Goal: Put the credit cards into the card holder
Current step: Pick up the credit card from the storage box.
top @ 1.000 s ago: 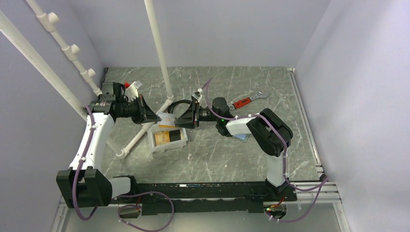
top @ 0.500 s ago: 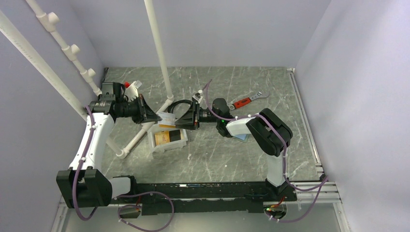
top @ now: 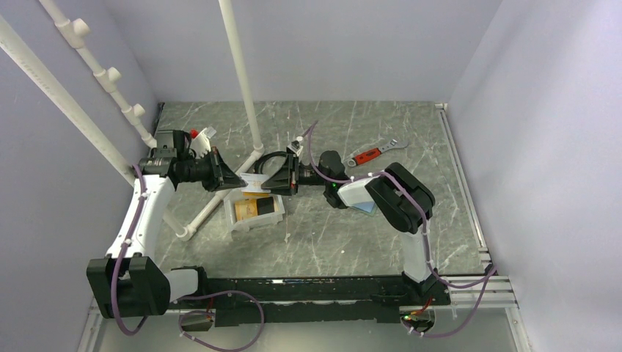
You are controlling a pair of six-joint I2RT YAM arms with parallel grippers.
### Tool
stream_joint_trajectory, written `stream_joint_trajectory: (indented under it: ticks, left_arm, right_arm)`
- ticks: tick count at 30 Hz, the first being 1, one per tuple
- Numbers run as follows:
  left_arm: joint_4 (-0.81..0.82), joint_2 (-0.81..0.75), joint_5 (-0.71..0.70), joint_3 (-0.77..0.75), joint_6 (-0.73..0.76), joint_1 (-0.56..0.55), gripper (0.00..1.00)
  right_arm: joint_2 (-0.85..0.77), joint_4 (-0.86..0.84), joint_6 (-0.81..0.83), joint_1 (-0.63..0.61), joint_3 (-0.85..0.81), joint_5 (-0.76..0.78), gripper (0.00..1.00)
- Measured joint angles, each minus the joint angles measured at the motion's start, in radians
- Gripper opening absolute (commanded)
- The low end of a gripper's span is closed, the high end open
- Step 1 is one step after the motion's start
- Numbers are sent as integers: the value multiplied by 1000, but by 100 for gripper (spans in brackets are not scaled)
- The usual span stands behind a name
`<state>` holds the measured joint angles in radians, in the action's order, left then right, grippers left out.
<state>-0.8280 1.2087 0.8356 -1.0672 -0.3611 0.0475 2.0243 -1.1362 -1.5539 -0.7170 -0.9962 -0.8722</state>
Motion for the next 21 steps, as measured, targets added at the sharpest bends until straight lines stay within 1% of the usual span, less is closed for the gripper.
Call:
stream_joint_trajectory:
  ticks: [3,7,8,9,10,11,12,13,14,15,18,21]
  left_arm:
    - [7,-5,5,8,-2,0,0]
    - [13,-8,-3,18,-1,0,0]
    - [12,-8,-12,21,0,0,4]
    - [11,-8,-23,25,0,0,10]
    - [7,-8,-35,32,1,0,18]
    - [3,-8,-47,37,2,0,35]
    - [-1,-8,-66,45,2,0,47]
    - [-6,-8,-76,50,7,0,58]
    - [-16,-8,-87,57,2,0,66]
    - [-24,-8,-98,63,-2,0,70]
    - [-41,-9,-119,65,2,0,77]
    - [-54,-15,-128,65,3,0,79]
  right_arm:
    - [22,-55,-40,0,0,8,15]
    - [47,-105,-80,0,0,23,3]
    - [53,-113,-85,0,0,26,1]
    - [59,-120,-90,0,0,27,0]
    - [64,-124,-92,0,0,27,0]
    - [72,-134,-97,-1,0,27,0]
    - [80,-139,-101,-3,0,27,0]
    - [87,-144,-103,-5,0,30,0]
    - [95,-145,-104,-6,0,33,0]
    - [101,-145,-105,-6,0,34,0]
    - [114,-141,-104,-2,1,34,0]
    - [101,-96,-52,18,5,14,0]
